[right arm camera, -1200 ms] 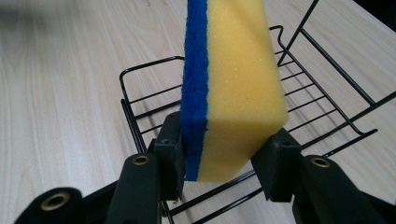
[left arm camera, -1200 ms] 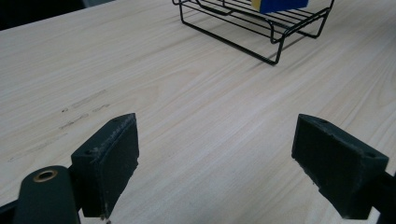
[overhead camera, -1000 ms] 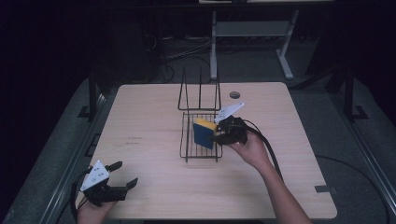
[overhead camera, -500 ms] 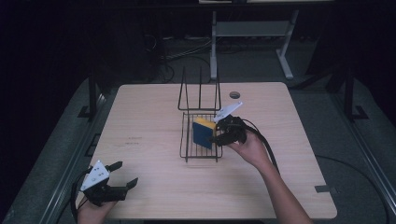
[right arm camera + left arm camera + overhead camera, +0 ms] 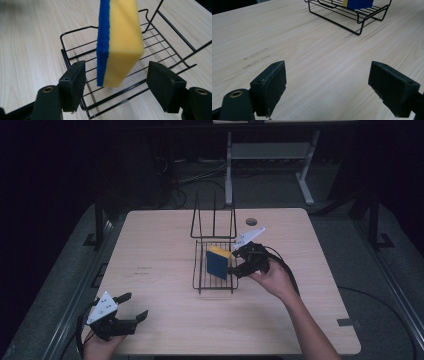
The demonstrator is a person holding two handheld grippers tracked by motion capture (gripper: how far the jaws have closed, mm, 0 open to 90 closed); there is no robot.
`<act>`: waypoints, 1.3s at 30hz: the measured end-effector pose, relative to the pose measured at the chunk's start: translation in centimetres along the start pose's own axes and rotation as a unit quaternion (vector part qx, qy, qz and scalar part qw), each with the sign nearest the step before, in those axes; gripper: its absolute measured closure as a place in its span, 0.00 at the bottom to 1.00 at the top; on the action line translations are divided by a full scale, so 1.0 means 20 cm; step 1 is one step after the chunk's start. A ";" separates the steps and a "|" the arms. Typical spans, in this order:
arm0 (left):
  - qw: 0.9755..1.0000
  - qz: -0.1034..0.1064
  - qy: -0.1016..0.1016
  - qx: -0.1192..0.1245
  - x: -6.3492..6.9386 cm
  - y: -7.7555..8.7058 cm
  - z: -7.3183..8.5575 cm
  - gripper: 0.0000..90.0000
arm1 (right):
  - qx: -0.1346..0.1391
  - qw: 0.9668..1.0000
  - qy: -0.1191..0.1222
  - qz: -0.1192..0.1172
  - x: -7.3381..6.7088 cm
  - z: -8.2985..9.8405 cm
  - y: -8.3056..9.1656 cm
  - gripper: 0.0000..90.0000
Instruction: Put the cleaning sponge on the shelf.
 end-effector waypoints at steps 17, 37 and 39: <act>1.000 -0.003 0.003 -0.004 -0.02 0.00 0.01 0.16 | -0.006 1.000 -0.015 0.002 0.04 0.06 0.07 0.28; 1.000 0.004 0.003 -0.009 -0.03 -0.04 0.00 0.16 | -0.021 0.999 -0.033 0.013 0.08 0.17 0.11 0.24; 1.000 0.004 0.004 -0.008 -0.03 -0.04 0.00 0.16 | -0.024 0.999 -0.033 0.016 0.09 0.19 0.12 0.24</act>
Point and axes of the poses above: each handheld gripper's, and its own axes: y roughly backward along the jaws, z roughly out of its underside, x roughly to its right, the point moved 6 cm from there along -y, roughly forward along the jaws, and after that the axes turned 6 degrees about z, right-handed, at the moved point
